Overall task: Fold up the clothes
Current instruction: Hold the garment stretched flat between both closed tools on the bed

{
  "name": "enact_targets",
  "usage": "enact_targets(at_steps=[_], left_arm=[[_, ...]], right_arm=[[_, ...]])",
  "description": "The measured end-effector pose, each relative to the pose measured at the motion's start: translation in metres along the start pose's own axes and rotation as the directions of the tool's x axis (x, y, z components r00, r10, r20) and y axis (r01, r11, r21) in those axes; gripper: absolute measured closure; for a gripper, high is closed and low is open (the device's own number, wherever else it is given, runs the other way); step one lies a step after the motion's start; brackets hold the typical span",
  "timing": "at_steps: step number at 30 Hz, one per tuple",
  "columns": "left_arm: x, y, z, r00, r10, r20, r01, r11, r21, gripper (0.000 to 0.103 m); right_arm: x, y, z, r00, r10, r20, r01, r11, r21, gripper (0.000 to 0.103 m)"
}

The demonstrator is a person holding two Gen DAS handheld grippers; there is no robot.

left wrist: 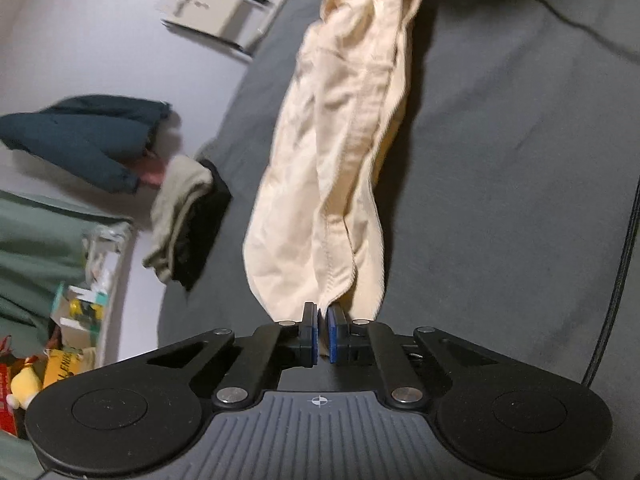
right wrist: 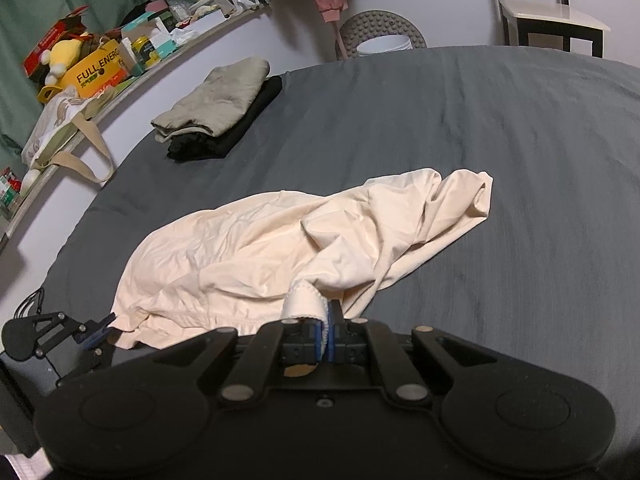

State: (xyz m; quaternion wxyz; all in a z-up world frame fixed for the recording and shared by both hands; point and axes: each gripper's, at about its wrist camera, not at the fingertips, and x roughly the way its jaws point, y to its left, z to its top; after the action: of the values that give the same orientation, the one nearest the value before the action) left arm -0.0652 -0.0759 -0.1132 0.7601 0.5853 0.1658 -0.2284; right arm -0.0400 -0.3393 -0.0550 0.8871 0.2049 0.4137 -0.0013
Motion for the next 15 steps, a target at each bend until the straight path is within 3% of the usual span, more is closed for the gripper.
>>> enact_targets(at_steps=[5, 8, 11, 15], left_arm=[[-0.013, 0.001, -0.004, 0.990, 0.019, 0.138, -0.011, 0.998, -0.055, 0.096], [-0.010, 0.010, 0.000, 0.995, -0.018, 0.098, 0.031, 0.990, -0.140, 0.096], [-0.004, 0.027, -0.002, 0.995, -0.078, 0.068, 0.095, 0.947, -0.306, 0.096], [0.000, 0.031, -0.007, 0.990, -0.133, 0.047, 0.141, 0.925, -0.352, 0.096]], right_arm=[[0.001, 0.001, 0.000, 1.000, 0.002, -0.003, -0.002, 1.000, 0.003, 0.098], [0.001, 0.000, 0.000, 1.000, 0.003, -0.003, -0.003, 1.000, 0.008, 0.098], [0.001, -0.001, -0.001, 1.000, 0.005, -0.002, -0.005, 1.000, 0.012, 0.098], [0.002, 0.000, -0.001, 1.000, 0.007, -0.003, -0.007, 1.000, 0.011, 0.098]])
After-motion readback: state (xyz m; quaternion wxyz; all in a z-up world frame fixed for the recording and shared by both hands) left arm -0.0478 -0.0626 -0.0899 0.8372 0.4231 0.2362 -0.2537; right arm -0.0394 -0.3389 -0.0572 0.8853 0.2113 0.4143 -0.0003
